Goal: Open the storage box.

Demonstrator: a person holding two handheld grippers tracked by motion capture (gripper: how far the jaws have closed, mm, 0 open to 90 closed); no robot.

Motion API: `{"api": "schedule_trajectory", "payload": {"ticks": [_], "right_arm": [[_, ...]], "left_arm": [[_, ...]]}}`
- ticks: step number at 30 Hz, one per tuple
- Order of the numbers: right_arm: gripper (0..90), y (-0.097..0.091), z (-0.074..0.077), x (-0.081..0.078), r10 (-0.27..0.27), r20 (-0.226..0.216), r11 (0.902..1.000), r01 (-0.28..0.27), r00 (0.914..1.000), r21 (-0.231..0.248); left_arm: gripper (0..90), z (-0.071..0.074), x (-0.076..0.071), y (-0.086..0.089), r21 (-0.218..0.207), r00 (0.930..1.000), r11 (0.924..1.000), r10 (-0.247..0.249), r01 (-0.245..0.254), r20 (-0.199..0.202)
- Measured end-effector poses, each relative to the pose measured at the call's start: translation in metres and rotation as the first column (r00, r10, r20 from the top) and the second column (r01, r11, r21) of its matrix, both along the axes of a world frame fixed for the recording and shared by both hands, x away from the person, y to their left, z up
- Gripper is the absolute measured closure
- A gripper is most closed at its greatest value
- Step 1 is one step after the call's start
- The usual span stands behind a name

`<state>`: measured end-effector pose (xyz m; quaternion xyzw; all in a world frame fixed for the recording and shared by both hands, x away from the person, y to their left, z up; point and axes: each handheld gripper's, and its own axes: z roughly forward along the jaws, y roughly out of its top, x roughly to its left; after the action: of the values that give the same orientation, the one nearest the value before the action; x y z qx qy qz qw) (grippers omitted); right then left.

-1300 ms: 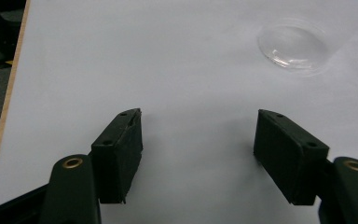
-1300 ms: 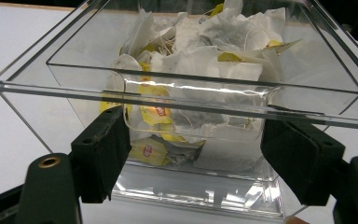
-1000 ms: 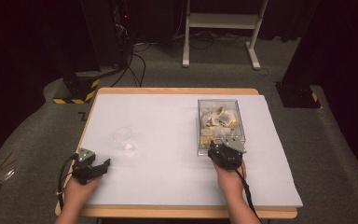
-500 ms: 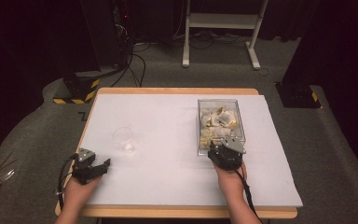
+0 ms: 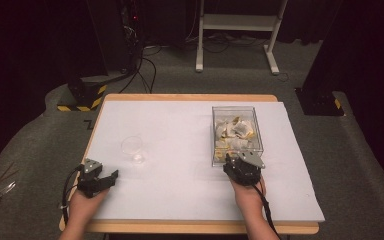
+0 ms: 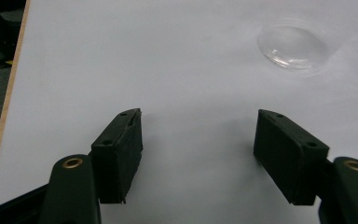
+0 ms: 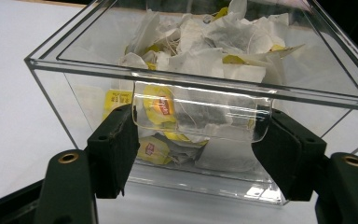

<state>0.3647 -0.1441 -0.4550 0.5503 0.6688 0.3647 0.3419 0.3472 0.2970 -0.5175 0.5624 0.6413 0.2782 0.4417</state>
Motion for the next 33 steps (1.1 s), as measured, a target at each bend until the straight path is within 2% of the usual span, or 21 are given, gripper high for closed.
{"api": "schedule_trajectory", "payload": {"ticks": [33], "right_arm": [[32.2, -0.006, -0.001, -0.037, 0.029, 0.007, 0.9996, -0.029, 0.9995, 0.006]], "left_arm": [[32.7, 0.0, 0.0, 0.0, 0.001, 1.0, 1.0, -0.001, 0.001, 0.0]]}}
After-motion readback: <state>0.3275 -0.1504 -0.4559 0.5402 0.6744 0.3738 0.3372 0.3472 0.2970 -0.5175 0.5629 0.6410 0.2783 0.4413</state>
